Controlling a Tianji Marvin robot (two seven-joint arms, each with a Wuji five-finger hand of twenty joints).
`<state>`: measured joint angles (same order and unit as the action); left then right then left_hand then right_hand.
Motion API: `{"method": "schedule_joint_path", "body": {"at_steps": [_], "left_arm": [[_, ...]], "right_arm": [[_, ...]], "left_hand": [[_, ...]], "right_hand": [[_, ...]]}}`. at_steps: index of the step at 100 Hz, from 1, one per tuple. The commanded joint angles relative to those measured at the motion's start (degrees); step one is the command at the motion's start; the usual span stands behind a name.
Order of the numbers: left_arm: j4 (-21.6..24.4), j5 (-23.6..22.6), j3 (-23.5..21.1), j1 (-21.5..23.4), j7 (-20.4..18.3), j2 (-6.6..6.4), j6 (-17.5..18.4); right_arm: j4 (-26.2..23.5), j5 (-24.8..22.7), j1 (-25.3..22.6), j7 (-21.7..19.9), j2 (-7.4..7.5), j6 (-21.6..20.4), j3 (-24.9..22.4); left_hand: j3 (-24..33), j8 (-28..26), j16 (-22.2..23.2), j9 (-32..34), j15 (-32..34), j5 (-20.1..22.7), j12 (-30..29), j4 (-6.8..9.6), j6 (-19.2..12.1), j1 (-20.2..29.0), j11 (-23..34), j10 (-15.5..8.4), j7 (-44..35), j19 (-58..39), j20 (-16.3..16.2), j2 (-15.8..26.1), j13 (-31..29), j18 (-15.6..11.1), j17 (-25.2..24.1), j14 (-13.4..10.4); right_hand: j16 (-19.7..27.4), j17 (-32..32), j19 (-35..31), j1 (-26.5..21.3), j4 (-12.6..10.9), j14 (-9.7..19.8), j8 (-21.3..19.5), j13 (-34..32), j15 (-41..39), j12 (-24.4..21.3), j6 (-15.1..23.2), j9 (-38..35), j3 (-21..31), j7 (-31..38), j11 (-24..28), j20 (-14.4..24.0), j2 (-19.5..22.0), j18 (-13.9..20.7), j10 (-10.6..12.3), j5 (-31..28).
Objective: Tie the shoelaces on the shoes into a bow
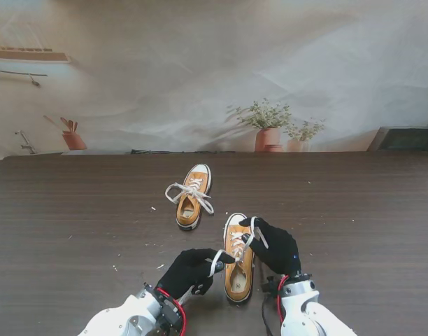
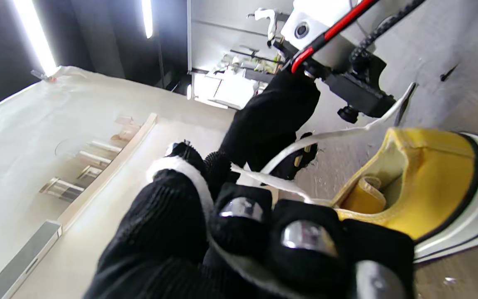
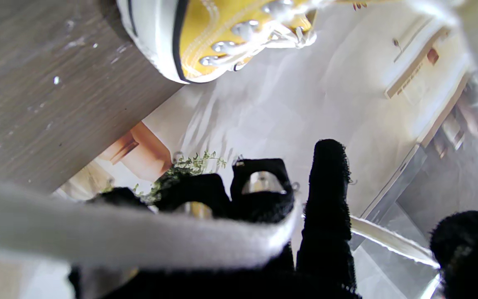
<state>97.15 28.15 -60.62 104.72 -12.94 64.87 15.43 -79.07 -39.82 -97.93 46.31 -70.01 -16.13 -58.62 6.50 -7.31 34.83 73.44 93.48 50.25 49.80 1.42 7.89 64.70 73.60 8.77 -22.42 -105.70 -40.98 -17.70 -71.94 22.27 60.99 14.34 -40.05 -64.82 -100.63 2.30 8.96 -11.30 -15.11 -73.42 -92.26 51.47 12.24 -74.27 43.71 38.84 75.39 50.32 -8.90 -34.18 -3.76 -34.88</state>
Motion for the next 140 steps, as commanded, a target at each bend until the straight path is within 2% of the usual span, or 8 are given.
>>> {"method": "schedule_joint_path", "body": {"at_steps": [1,11,31,37,45,61,103,140], "left_arm": [[-0.85,1.34,0.12,0.97,-0.94,0.98,-0.6],[-2.24,0.27,1.3,0.84,3.64,1.86,2.81],[-4.47,-4.84,3.27,-0.49,12.18,3.43,6.97],[-5.05,-6.11,3.79,-0.98,13.69,3.73,8.12],[-5.55,-7.86,4.08,-1.36,15.54,4.02,9.25],[-6.5,-13.67,4.49,-1.91,21.94,5.15,12.39],[-10.81,-31.4,5.91,-4.2,34.79,7.44,14.11],[-14.26,-43.15,7.72,-6.29,42.27,8.41,15.48]], "right_arm": [[0.36,1.64,-0.01,-0.52,-1.05,-1.04,0.14],[1.37,3.23,0.36,0.83,-1.85,-2.92,0.25],[-0.3,5.0,-0.91,-2.4,-1.59,-3.75,-0.38],[-1.38,5.42,-1.47,-4.04,-1.32,-3.55,-0.62],[-2.61,5.39,-2.05,-5.57,-0.92,-3.34,-0.94],[-6.02,5.12,-3.61,-8.25,-0.19,-2.63,-1.94],[-12.71,6.26,-6.3,-17.21,1.6,-0.23,-3.25],[-14.01,7.49,-5.6,-21.99,2.35,3.25,-2.45]], "left_hand": [[-1.43,1.65,1.04,2.75,-0.12,0.65,1.61,-1.2,-8.05,0.84,0.27,6.15,1.72,-14.28,0.82,-1.09,-0.65,-7.06,1.22,4.18],[-1.35,1.84,1.1,2.87,-0.1,0.59,1.6,-1.3,-8.43,0.28,0.22,6.03,2.41,-14.28,0.91,-1.14,-0.66,-7.03,1.19,4.16],[1.88,1.82,1.04,2.51,-0.98,1.38,1.58,-2.24,-8.29,-3.43,-0.25,5.51,8.69,-14.27,2.43,-1.9,-0.65,-5.74,1.0,4.55],[6.39,1.11,0.93,2.11,-1.35,1.7,1.61,-3.17,-7.91,-7.79,-0.52,5.09,13.3,-14.27,3.07,-2.9,-0.65,-5.95,0.99,4.59],[17.08,0.9,0.66,1.49,-2.07,0.93,1.56,-4.51,-7.56,-14.0,-0.66,4.86,15.36,-14.02,4.18,-5.2,-0.67,-5.57,0.92,4.52],[22.49,1.35,0.43,1.0,-2.62,-1.37,1.38,-4.45,-7.34,-17.05,-0.54,4.37,16.43,-14.02,4.35,-7.28,-0.69,-5.64,0.91,4.09],[26.15,1.71,0.05,0.5,-3.51,-3.76,1.11,-4.93,-7.0,-18.79,-0.82,4.19,17.38,-13.0,4.9,-9.88,-0.69,-5.49,0.84,3.6],[28.14,1.85,-0.23,0.28,-4.25,-4.77,0.66,-5.16,-7.3,-19.71,-1.03,4.02,17.75,-12.12,5.26,-11.78,-0.7,-5.06,0.76,3.47]], "right_hand": [[-0.99,-1.05,-3.7,-1.15,0.72,-0.66,-0.14,-1.21,-2.51,0.15,1.21,-2.28,-2.08,1.13,0.41,0.76,-1.27,-0.84,-0.46,-1.89],[-1.2,-0.99,-3.59,-3.18,0.6,-1.21,-0.12,-1.15,-2.72,-0.11,0.84,-2.93,-0.61,1.55,0.29,1.01,-4.0,-1.62,-0.84,-5.4],[-1.34,-1.07,-3.71,-5.13,1.11,-0.56,0.64,-1.2,-2.7,-0.2,0.73,-3.05,0.32,0.38,0.28,1.2,-8.25,-1.01,-0.32,-8.21],[-1.35,-1.07,-3.72,-5.61,1.25,-0.55,0.95,-1.2,-2.68,-0.2,-0.1,-2.81,0.48,-0.27,0.19,1.19,-9.48,-0.95,-0.15,-7.88],[-1.21,-1.06,-3.57,-6.59,1.34,-0.41,1.17,-1.19,-2.32,-0.2,-0.96,-2.26,1.03,-0.65,-0.02,1.09,-11.49,-0.74,0.02,-7.9],[-0.65,-1.03,-3.14,-5.46,1.88,0.43,1.28,-1.26,-1.49,-0.24,-4.89,-1.26,9.03,0.46,-0.16,0.32,-17.36,0.1,0.51,-12.35],[-0.06,-0.93,-2.74,-5.55,2.28,0.46,-1.45,-1.28,-0.79,-0.65,-8.21,-0.64,9.9,4.45,-0.33,-0.33,-17.91,0.35,0.76,-20.94],[0.26,-0.79,-2.03,-7.7,1.96,0.09,-7.26,-1.24,-0.3,-1.08,-8.83,-0.53,9.43,3.26,-0.59,-0.61,-19.3,-0.05,0.77,-23.06]]}}
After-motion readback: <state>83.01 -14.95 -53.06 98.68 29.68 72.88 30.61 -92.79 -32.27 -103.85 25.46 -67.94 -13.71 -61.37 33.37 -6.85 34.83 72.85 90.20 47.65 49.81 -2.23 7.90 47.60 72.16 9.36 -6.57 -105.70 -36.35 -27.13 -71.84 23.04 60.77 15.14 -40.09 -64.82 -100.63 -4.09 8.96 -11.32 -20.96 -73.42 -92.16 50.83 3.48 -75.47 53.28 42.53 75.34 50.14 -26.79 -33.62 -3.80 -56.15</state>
